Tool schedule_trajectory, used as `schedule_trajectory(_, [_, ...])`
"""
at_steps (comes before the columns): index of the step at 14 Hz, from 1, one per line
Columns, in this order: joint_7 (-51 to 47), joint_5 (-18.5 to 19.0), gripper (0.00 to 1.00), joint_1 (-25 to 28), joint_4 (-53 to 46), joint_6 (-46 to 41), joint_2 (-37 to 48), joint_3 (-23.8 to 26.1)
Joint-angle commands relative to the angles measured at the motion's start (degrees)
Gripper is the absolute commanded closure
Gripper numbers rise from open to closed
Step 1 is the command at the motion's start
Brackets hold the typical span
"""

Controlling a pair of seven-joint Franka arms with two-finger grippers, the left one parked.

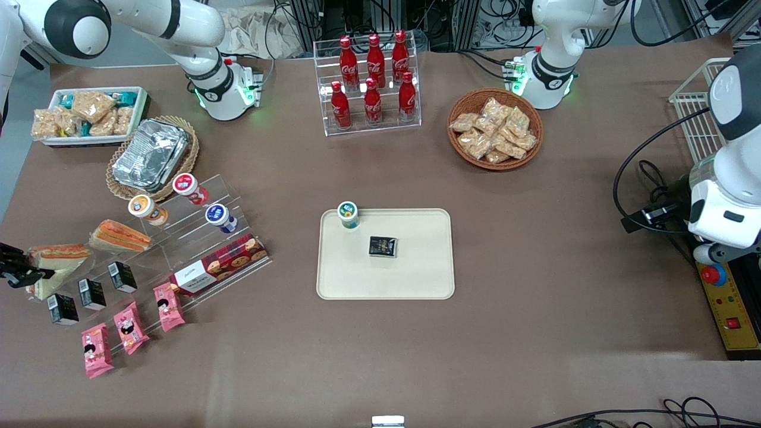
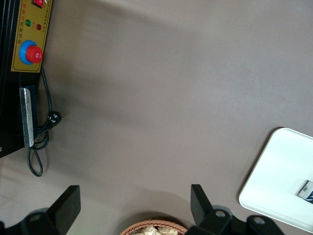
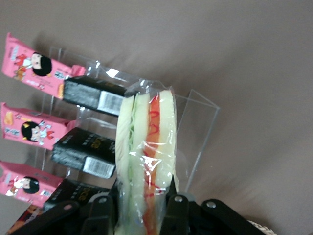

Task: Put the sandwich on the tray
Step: 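Lift the sandwich out of the rack with the right gripper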

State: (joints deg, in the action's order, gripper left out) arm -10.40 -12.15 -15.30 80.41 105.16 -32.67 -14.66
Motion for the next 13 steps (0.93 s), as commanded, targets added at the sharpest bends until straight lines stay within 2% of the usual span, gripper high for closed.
schedule_trajectory(1, [0.29,-1.21,0.75,0.8,-3.4,-4.42,1.56,0.51])
schedule_trajectory(6, [5.73,-1.12,0.75,0.98,-7.01,-6.9,5.68,2.17])
schedule_trajectory(11, [19.34,-0.86,0.74,1.77,-7.38,-7.52,11.92,11.12])
schedule_trajectory(13, [27.59,-0.6,0.74,3.95,-7.2,-7.43,12.11,14.82])
